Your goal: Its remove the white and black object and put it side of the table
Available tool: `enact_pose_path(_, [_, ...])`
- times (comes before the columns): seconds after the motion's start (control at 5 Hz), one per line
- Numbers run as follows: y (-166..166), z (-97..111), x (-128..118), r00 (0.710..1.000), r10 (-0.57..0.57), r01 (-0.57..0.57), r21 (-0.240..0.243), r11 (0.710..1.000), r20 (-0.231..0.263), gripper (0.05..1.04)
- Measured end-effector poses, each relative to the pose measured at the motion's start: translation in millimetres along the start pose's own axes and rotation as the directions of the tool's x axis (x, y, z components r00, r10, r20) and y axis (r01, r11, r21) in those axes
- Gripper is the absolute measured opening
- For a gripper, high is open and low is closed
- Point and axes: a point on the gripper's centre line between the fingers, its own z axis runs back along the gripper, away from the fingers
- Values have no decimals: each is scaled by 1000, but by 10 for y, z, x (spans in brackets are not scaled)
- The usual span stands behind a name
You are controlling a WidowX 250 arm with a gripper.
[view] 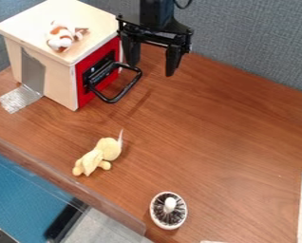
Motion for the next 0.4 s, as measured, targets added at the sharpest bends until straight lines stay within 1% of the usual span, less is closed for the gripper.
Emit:
enact_pose_path(0.2, [8, -120, -62, 999, 3, -3, 3, 1000, -37, 1000])
enact_pose_path(0.4, [-113, -10, -461, 996, -63, 63, -1, 998, -58, 1000])
